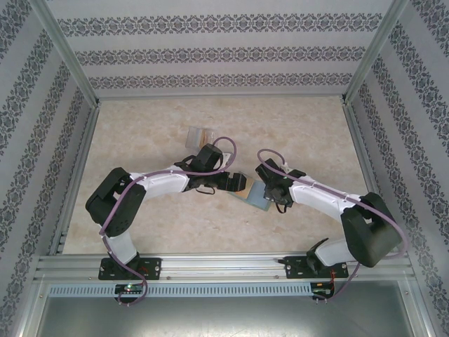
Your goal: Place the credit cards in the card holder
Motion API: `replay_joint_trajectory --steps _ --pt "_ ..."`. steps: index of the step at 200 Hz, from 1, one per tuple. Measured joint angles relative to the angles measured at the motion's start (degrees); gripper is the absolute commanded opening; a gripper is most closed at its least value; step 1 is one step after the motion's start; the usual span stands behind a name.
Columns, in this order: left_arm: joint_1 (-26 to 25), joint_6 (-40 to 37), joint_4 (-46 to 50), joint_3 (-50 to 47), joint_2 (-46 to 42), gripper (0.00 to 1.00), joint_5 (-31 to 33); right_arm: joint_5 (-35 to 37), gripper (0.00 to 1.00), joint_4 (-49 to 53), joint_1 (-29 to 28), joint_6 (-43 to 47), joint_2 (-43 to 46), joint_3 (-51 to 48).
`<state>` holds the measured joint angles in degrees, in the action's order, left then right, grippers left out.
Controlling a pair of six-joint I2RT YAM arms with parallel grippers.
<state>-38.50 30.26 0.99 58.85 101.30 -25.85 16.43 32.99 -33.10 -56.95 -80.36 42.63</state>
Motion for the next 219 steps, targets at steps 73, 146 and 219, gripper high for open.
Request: replay_joint_trajectory --steps 73,146,219 --pt "4.1 1.3 1.1 -2.6 -1.9 0.96 -0.5 -6.8 0.0 -11.3 5.3 19.6 2.1 -2.9" --pt "5.2 3.9 0.2 -5.6 -5.4 0.96 0.3 -22.6 0.0 -26.4 15.0 35.0 -2.3 -4.8" --pt "5.2 5.9 -0.2 -9.0 -7.0 0.97 3.2 -24.5 0.44 -24.5 15.4 39.7 -3.7 0.8"
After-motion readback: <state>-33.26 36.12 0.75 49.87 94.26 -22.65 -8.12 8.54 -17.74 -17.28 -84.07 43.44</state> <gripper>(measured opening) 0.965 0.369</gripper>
